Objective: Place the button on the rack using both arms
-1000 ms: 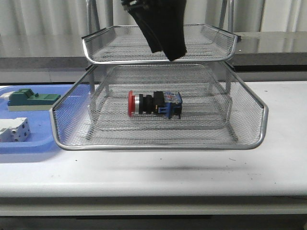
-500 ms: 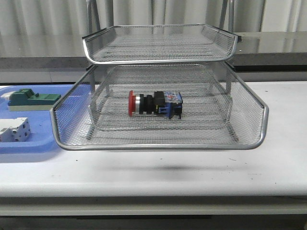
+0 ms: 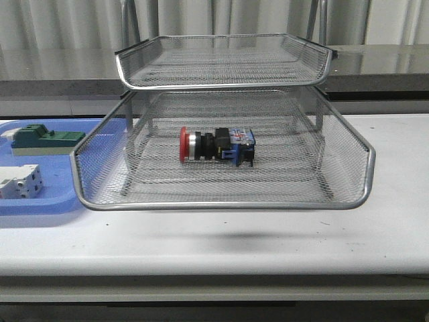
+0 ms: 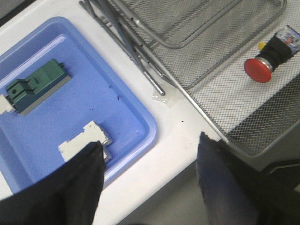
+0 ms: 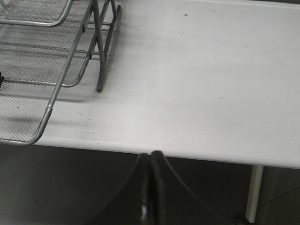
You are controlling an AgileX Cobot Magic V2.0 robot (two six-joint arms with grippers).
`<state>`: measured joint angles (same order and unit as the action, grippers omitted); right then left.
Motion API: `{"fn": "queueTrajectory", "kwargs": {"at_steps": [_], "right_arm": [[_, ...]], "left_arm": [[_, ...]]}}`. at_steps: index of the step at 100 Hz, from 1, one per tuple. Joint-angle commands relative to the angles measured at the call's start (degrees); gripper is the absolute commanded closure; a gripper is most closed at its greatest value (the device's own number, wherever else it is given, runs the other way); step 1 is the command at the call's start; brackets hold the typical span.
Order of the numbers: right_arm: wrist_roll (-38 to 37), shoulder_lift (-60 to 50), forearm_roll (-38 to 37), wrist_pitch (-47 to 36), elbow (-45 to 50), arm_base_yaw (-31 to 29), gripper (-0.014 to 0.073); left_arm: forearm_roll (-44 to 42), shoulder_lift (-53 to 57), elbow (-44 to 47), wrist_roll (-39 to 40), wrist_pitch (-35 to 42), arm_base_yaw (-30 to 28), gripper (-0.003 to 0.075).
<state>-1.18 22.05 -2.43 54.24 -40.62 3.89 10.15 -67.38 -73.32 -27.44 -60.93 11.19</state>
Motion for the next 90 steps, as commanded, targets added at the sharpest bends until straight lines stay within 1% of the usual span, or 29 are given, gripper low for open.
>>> {"fn": "queueTrajectory", "kwargs": {"at_steps": [1, 20, 25, 39, 55, 76, 90], "right_arm": [[0.1, 0.5, -0.7, -3.7, -1.8, -0.2, 0.0663], [0.1, 0.5, -0.7, -3.7, -1.8, -0.2, 0.0663], [0.1, 0.5, -0.7, -3.7, -1.8, -0.2, 0.0663], [0.1, 0.5, -0.7, -3.7, -1.8, -0.2, 0.0663], [0.1, 0.5, -0.7, -3.7, -1.8, -0.2, 0.0663], [0.1, 0.5, -0.7, -3.7, -1.8, -0.2, 0.0663], [0.1, 0.5, -0.7, -3.7, -1.8, -0.2, 0.0663]], "left_arm": [[1.7, 6.3, 3.9, 2.0, 8.8, -1.4, 0.0300], [1.8, 17.5, 18.0, 4.2, 21.9, -2.7, 0.0300], [1.8, 20.1, 21.5, 5.4, 24.2, -2.7, 0.0299], [4.4, 28.1, 31.3, 5.5, 31.4, -2.7, 0.0300], [5.4, 36.8, 41.7, 5.5, 39.7, -2.7, 0.0300], [7.5, 45.2, 51.8, 5.5, 48.2, -2.7, 0.0300], [9.0, 47.2, 55.8, 5.5, 53.5, -2.7, 0.0300]]}}
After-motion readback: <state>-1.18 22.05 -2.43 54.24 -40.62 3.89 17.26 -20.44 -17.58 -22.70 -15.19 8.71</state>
